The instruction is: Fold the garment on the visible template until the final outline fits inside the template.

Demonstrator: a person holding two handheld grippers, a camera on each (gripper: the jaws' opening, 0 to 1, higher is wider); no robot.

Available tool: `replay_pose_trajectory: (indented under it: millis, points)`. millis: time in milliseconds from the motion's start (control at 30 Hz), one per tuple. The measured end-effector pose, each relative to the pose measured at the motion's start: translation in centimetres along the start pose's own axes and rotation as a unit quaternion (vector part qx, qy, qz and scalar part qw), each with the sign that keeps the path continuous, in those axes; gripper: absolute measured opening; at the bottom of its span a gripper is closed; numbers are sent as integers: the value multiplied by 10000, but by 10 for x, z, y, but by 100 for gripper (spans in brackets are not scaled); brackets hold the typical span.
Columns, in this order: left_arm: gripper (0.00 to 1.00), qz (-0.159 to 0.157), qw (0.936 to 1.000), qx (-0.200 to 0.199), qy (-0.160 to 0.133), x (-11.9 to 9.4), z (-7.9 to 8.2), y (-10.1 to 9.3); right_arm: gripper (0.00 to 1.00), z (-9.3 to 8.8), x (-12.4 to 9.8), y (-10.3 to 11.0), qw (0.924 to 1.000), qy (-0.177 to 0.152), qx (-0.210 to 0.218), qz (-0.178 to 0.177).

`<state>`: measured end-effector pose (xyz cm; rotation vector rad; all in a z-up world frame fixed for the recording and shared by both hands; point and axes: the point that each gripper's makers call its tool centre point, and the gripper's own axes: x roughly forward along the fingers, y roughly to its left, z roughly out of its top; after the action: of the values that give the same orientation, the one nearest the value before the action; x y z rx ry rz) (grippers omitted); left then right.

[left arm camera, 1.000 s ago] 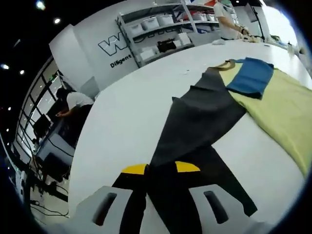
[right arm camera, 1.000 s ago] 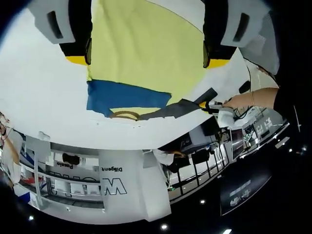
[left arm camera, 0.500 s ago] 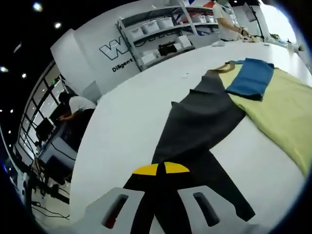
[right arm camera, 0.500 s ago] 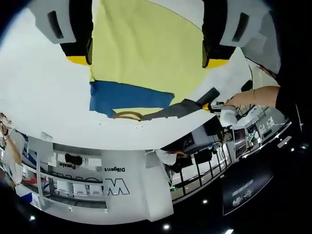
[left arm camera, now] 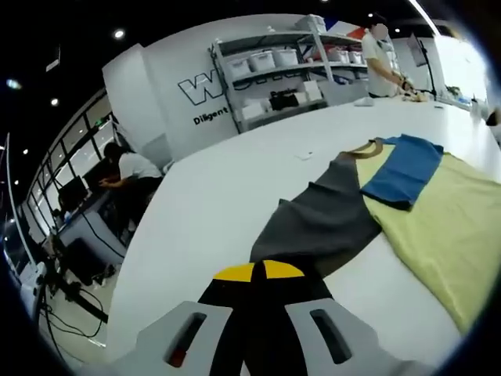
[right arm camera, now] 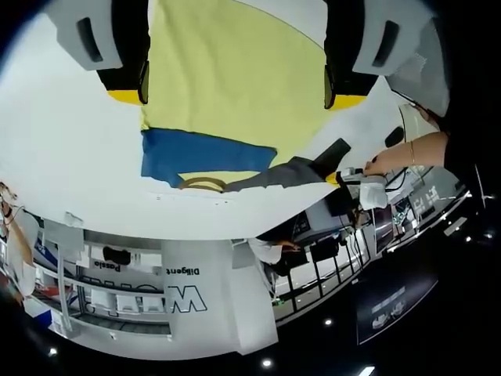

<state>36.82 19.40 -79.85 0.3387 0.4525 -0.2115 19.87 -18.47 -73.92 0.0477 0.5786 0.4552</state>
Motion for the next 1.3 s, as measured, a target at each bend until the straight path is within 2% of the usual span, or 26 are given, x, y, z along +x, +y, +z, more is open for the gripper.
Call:
replay_pose_trajectory:
  millis: [100,167,267,433,733,1000,1300]
  points:
    - [4,12,9999,-87,-79,-2,8,-2,94,0,0,1,10000,-2,19,32]
    - [4,-20,9999,-131,3,-2,11,-4,96,0,0,3,10000,1,-17,73]
    - [4,-29,9998,-189,-45,-3,17,-6,99,0,0,7,9998,-6,-139,145]
    - [4,-80,9996,-261,-107,-4,26,-10,99,-1,1,9,9997,40,-157,182]
    - [4,-287,9975,-504,-409,-4,60,-30,99,-7,1,7,9996,171,-159,147]
    - [4,-437,9956,-583,-585,1,83,-52,99,-9,-3,3,9998,146,-96,80]
    - [4,-617,9941,-413,-784,5,109,-78,99,-13,-7,-1,9998,167,-59,21]
